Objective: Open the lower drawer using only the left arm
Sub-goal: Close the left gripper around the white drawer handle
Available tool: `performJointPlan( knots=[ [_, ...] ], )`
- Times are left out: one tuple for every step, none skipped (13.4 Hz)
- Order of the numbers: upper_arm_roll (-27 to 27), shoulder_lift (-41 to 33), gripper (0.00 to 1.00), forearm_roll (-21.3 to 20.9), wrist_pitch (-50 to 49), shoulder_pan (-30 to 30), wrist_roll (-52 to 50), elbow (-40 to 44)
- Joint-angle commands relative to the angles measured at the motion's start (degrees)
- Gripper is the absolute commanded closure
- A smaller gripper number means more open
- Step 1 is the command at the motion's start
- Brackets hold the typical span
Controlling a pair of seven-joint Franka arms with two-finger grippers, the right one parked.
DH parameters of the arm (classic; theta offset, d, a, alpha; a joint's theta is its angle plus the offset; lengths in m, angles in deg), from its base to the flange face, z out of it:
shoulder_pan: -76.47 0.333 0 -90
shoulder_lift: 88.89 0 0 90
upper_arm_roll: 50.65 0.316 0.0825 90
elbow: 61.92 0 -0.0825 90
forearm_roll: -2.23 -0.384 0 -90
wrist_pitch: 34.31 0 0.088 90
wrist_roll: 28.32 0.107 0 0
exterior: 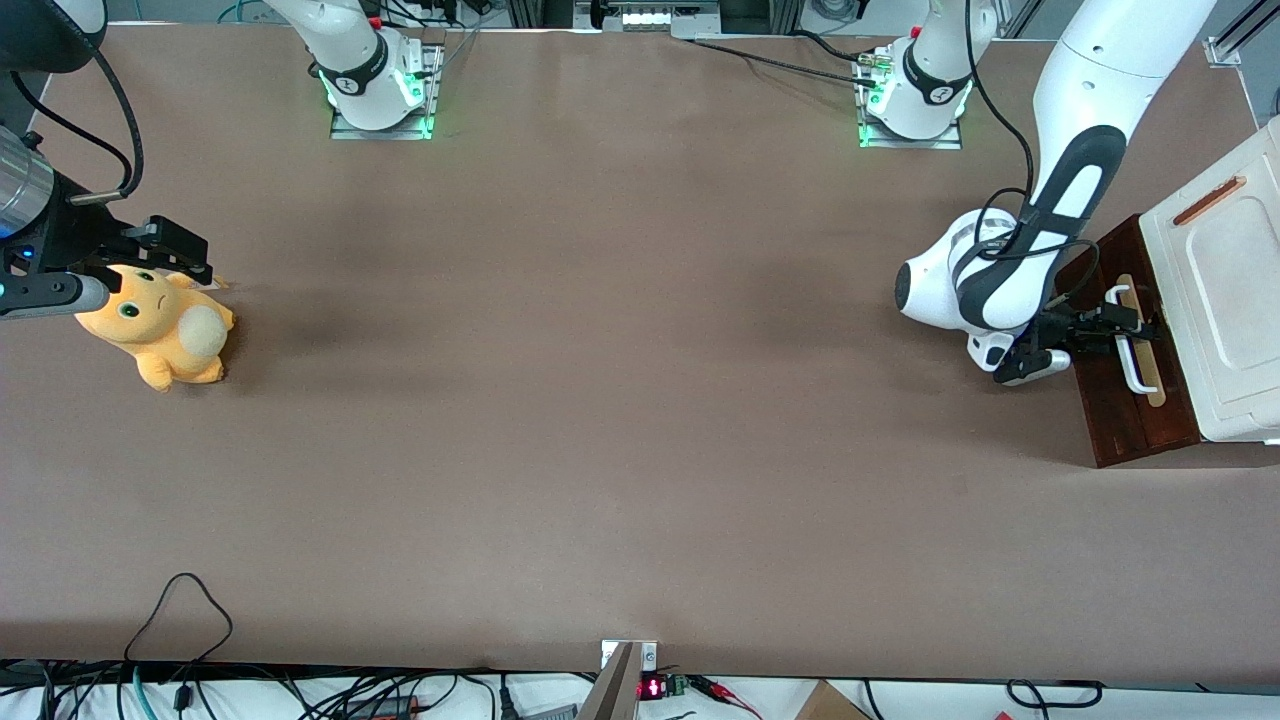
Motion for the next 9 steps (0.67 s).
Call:
performJointPlan(
  knots=[
    [0.1,0.4,0.50,-0.8,-1.0,-0.4,-0.7,0.3],
    [0.2,0.4,0.55,-0.8,-1.0,-0.4,-0.7,0.2],
    [0.2,0.4,0.59,-0.8,-1.0,-0.3,-0.7,0.2],
    [0.2,0.4,0.60,-0.8,-1.0,-0.3,-0.8,0.1],
    [0.2,0.4,0.70,-0.8,-1.1,-0.2,-0.8,0.1],
    [0.2,0.4,0.71,-0.8,-1.1,-0.1,-0.8,0.1],
    [0.2,0.4,0.70,-0.8,-1.1,0.0,-0.8,0.0],
    [0.2,0.4,0.67,-0.8,-1.1,0.1,-0.8,0.1],
    [0.2,0.4,0.67,-0.8,-1.1,0.2,-0.8,0.1]
  ],
)
